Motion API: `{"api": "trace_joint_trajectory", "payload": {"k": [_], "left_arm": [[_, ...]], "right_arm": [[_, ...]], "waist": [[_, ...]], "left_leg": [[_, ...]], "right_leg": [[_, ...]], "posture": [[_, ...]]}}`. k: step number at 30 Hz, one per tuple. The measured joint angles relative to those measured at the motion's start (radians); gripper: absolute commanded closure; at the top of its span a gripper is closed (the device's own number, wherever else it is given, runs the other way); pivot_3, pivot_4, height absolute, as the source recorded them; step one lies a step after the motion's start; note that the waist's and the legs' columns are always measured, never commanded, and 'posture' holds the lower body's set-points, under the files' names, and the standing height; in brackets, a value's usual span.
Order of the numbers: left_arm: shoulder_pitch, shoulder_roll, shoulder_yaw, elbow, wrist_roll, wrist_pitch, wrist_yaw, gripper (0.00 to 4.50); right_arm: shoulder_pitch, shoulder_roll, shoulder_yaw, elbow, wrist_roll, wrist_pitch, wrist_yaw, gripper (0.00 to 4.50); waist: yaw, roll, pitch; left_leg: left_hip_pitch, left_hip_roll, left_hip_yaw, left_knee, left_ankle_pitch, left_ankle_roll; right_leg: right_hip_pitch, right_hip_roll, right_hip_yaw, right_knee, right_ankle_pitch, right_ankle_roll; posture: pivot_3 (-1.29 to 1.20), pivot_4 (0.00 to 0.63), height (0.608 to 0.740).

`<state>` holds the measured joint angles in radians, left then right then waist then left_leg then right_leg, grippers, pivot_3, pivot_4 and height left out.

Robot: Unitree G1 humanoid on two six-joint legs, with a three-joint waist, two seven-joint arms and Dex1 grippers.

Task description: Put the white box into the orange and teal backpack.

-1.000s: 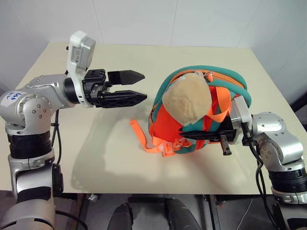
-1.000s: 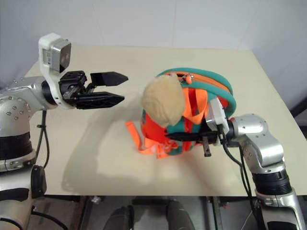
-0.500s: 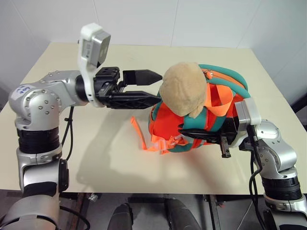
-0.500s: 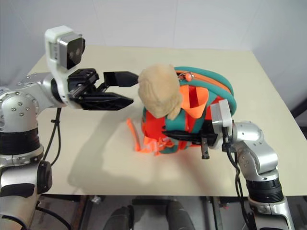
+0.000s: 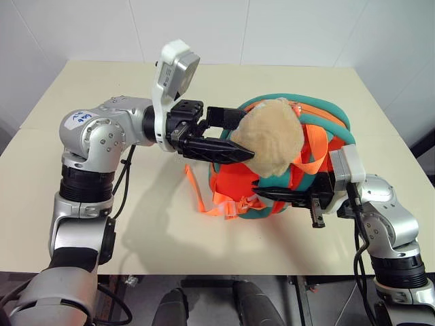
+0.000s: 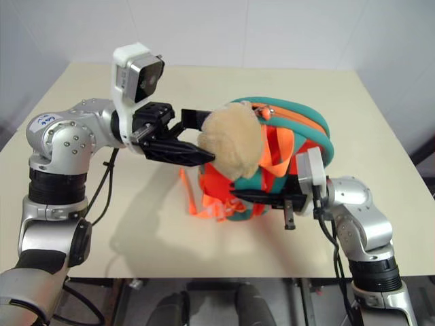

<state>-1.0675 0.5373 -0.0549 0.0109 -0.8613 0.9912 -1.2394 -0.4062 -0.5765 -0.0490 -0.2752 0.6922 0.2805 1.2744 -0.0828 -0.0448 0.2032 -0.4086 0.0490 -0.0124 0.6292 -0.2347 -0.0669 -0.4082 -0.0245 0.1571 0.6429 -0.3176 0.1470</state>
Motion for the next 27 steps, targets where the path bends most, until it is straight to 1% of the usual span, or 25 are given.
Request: {"api": "trace_joint_trajectory", "payload": {"k": [3,6,9,15,20,22,23,24,27], "left_arm": [[0.000,0.006,-0.010,-0.001,0.008,-0.003,-0.015,0.03],[-0.003,-0.023,-0.019,0.000,0.037,-0.035,-0.002,0.03],[-0.016,-0.046,-0.022,0.002,0.046,-0.045,0.018,0.62],[-0.019,-0.062,-0.031,-0.002,0.056,-0.048,0.040,2.47],[-0.021,-0.045,-0.041,-0.002,0.073,-0.055,0.035,3.75],[-0.027,-0.012,-0.043,-0.002,0.080,-0.054,0.023,4.13],[-0.036,0.005,-0.042,-0.001,0.084,-0.054,0.018,4.23],[-0.046,0.021,-0.042,-0.001,0.087,-0.054,0.012,4.30],[-0.074,0.070,-0.043,0.014,0.108,-0.059,-0.013,4.32]], "right_arm": [[0.000,0.000,0.000,0.000,-0.004,-0.003,0.000,4.50],[0.000,0.000,0.000,0.000,-0.007,-0.006,0.000,4.50],[0.000,0.000,0.000,0.000,-0.012,-0.009,-0.001,4.50],[-0.001,0.000,0.001,0.001,-0.020,-0.010,-0.001,4.50],[0.000,0.000,0.001,0.001,-0.024,-0.010,-0.001,4.50],[0.002,0.000,0.001,0.001,-0.024,-0.010,-0.003,4.50],[0.008,0.000,0.001,0.001,-0.024,-0.011,-0.005,4.50],[0.013,0.000,0.001,0.001,-0.024,-0.011,-0.007,4.50],[0.032,0.000,0.001,0.001,-0.024,-0.014,-0.020,4.50]], "waist": [[0.001,0.000,0.000],[0.003,0.000,0.000],[0.005,0.000,0.000],[0.002,0.000,0.000],[0.001,0.000,0.000],[-0.001,0.000,0.000],[-0.001,0.000,0.000],[0.000,0.000,0.000],[0.000,0.000,0.000]], "left_leg": [[0.000,0.000,0.000,0.000,0.000,0.000],[0.000,0.000,0.000,0.000,0.000,0.000],[0.000,0.000,0.000,0.000,0.000,0.000],[0.000,0.000,0.000,0.000,0.000,0.000],[0.000,0.000,0.000,0.000,0.000,0.000],[0.000,0.000,0.000,0.000,0.000,0.000],[0.000,0.000,0.000,0.000,0.000,0.000],[0.000,0.000,0.000,0.000,0.000,0.000],[0.000,0.000,0.000,0.000,0.000,0.000]], "right_leg": [[0.000,0.000,0.000,0.000,0.000,0.000],[0.000,0.000,0.000,0.000,0.000,0.000],[0.000,0.000,0.000,0.000,0.000,0.000],[0.000,0.000,0.000,0.000,0.000,0.000],[0.000,0.000,0.000,0.000,0.000,0.000],[0.000,0.000,0.000,0.000,0.000,0.000],[0.000,0.000,0.000,0.000,0.000,0.000],[0.000,0.000,0.000,0.000,0.000,0.000],[0.000,0.000,0.000,0.000,0.000,0.000]], "posture": [[0.00,0.150,0.740],[0.00,0.150,0.740],[0.00,0.150,0.740],[0.00,0.150,0.740],[0.00,0.150,0.740],[0.00,0.150,0.740],[0.00,0.150,0.740],[0.00,0.150,0.740],[0.00,0.150,0.740]]}}
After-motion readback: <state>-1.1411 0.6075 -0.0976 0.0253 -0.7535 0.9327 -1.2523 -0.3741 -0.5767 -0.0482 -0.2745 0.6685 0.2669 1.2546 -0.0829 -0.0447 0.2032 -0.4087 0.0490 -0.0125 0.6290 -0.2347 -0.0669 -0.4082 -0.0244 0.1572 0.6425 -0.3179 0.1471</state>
